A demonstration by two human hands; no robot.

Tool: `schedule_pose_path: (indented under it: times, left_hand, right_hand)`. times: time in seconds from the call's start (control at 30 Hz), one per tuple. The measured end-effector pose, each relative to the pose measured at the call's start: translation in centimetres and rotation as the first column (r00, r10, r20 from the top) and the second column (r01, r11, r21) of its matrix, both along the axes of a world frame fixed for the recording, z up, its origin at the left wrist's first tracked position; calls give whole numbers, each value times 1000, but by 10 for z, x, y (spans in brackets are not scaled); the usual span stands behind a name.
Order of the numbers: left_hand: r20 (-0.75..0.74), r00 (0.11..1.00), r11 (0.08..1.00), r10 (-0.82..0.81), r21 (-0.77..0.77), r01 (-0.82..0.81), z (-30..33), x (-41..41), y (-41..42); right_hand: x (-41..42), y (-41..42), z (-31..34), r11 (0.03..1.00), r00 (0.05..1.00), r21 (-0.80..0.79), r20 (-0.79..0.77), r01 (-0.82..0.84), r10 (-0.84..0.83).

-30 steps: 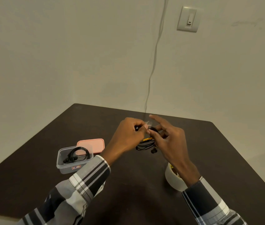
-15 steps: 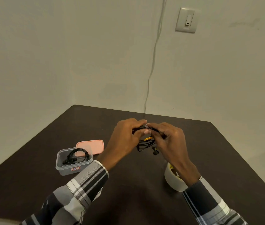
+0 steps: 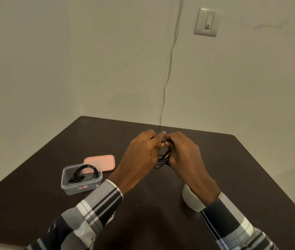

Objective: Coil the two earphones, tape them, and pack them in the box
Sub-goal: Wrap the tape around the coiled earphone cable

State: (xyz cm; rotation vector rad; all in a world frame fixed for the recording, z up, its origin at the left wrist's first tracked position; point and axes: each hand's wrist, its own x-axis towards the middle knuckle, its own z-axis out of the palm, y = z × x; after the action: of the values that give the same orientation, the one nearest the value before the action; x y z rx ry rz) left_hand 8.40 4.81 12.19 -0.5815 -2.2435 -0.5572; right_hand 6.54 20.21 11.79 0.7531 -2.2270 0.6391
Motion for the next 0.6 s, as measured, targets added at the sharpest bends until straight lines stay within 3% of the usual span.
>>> schedule_pose_path:
  times: [0.27,0.43,0.6]
  left_hand:
    - [238,968,992,-80,110,55,5,-1,-6]
    - [472,848,953,-240,282,113,12,-3,-10]
    - [547,777,911,-311,405,79,14,-2,-8]
  right_hand:
    - [1,1,0,999,1000,42,5,-20,19]
    - [4,1,4,998,998,39,-40,-54,56]
    - [5,3,4,995,995,-7,26,-97,97]
